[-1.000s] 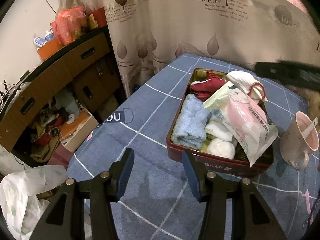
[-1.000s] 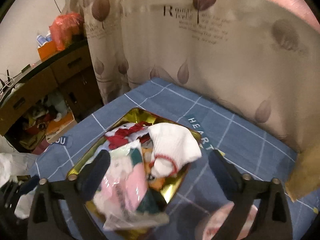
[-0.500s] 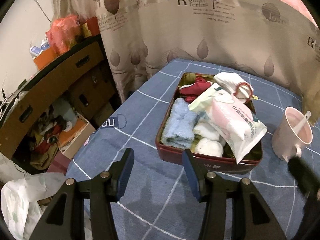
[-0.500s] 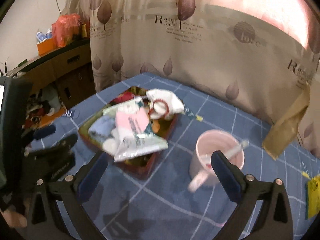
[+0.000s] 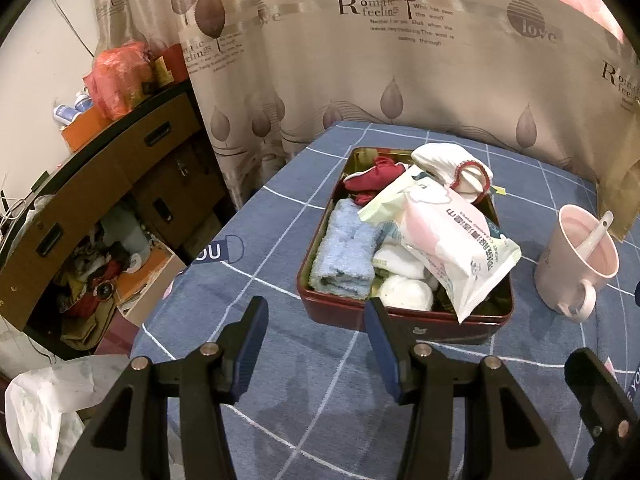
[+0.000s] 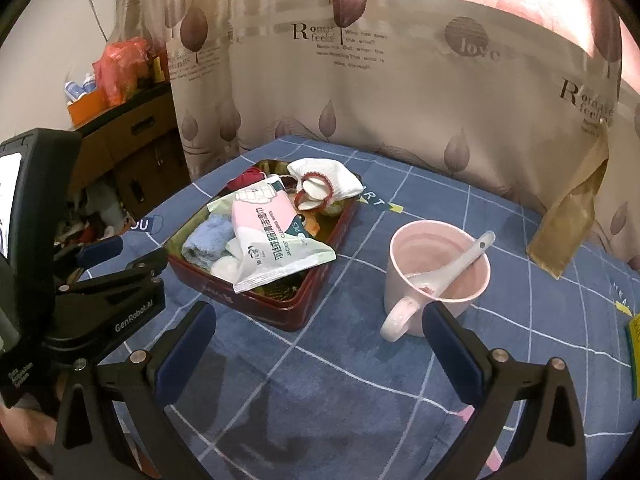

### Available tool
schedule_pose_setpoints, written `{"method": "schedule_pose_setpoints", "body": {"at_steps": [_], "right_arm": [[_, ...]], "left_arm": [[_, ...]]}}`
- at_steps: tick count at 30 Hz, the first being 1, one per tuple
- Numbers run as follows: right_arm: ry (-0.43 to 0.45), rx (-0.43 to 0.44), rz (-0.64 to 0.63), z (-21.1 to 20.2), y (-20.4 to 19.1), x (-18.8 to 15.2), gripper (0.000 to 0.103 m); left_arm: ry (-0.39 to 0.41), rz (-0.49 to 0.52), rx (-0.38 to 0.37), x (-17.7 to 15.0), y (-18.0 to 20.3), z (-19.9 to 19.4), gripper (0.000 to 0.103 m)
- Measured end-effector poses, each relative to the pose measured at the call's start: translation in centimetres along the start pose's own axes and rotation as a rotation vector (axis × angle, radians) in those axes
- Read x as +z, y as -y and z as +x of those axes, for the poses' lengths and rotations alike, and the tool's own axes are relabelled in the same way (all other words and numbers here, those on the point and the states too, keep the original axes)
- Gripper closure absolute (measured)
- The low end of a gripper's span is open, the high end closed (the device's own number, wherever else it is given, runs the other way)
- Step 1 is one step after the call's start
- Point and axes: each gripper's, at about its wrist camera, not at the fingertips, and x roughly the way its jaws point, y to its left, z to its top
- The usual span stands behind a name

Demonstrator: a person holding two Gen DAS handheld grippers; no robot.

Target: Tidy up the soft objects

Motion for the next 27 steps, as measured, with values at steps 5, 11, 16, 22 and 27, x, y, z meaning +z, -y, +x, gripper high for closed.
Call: {"method": "schedule_pose_setpoints", "body": {"at_steps": [5, 11, 16, 22, 27], "right_arm": [[-0.017, 0.001, 0.006, 0.43, -0.01, -0.28, 0.000], [-0.031, 0.007, 0.009, 0.80, -0.18, -0.45, 0.000], [-0.031, 0.006, 0.011, 0.78, -0.28, -0.44, 0.000], [-0.035, 0.004, 0.009, 0.79, -0.34, -0.43, 0.000], [-0.047, 0.008, 0.005, 0.93, -0.53, -0.61, 0.000]], "left_arm": [[-0.002, 0.000, 0.000, 0.05, 0.07, 0.09, 0.052], [-0.003, 0.001, -0.004, 0.04, 0.12, 0.11, 0.052], [-0.004, 0.001, -0.002, 0.01, 0.13, 0.10, 0.052], [-0.004, 0.000, -0.001, -0.01, 0.17, 0.12, 0.052], [-0.005, 0.001, -0.002, -0.06, 0.13, 0.16, 0.052]]}}
